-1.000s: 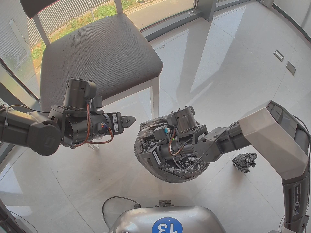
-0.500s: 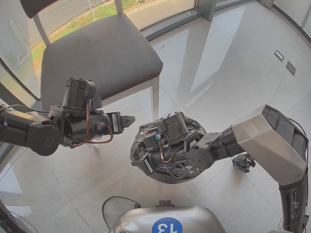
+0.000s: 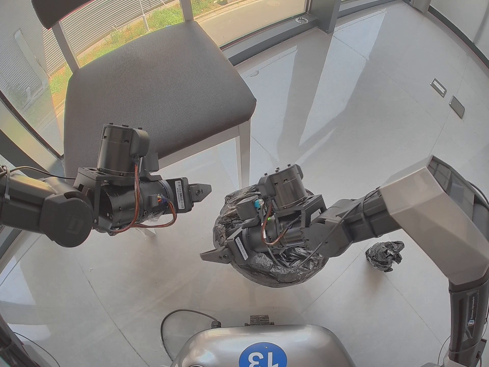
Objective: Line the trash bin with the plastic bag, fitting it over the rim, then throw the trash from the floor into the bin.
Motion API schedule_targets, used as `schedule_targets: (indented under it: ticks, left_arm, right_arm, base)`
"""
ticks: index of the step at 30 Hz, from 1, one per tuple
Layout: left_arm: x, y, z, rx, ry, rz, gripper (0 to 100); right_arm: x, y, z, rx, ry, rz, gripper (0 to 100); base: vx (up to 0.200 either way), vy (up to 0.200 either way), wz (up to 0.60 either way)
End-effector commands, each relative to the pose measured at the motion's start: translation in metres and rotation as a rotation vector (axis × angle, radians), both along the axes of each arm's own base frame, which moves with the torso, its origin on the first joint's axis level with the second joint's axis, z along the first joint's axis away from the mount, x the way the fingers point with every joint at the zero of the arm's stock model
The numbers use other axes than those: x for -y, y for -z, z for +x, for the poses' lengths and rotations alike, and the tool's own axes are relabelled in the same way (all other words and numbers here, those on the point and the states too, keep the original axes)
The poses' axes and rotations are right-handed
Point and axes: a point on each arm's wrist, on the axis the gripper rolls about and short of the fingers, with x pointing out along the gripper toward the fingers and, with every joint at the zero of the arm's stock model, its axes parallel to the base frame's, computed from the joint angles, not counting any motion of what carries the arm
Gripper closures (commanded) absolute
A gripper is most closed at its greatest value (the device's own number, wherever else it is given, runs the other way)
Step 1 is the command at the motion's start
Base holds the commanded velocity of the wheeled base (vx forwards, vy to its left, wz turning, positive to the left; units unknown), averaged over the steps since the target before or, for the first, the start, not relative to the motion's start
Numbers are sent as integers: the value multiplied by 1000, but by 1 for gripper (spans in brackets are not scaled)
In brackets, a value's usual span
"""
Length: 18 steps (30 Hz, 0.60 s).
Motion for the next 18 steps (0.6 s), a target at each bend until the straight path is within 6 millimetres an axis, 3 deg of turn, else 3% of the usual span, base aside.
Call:
schedule_targets:
  ticks: [1, 8, 18]
  left_arm:
    - [0, -1, 0, 1, -1, -3, 0]
    - [0, 1, 0, -9, -7, -11, 0]
    - [1, 1, 1, -8, -4, -12, 0]
  right_arm:
    - [23, -14, 3, 7, 45, 4, 0]
    - [45, 6, -6, -61, 68, -59, 0]
    - [43, 28, -20, -109, 33, -117, 0]
  base:
    - [0, 0, 0]
    - [0, 0, 0]
    - [0, 0, 0]
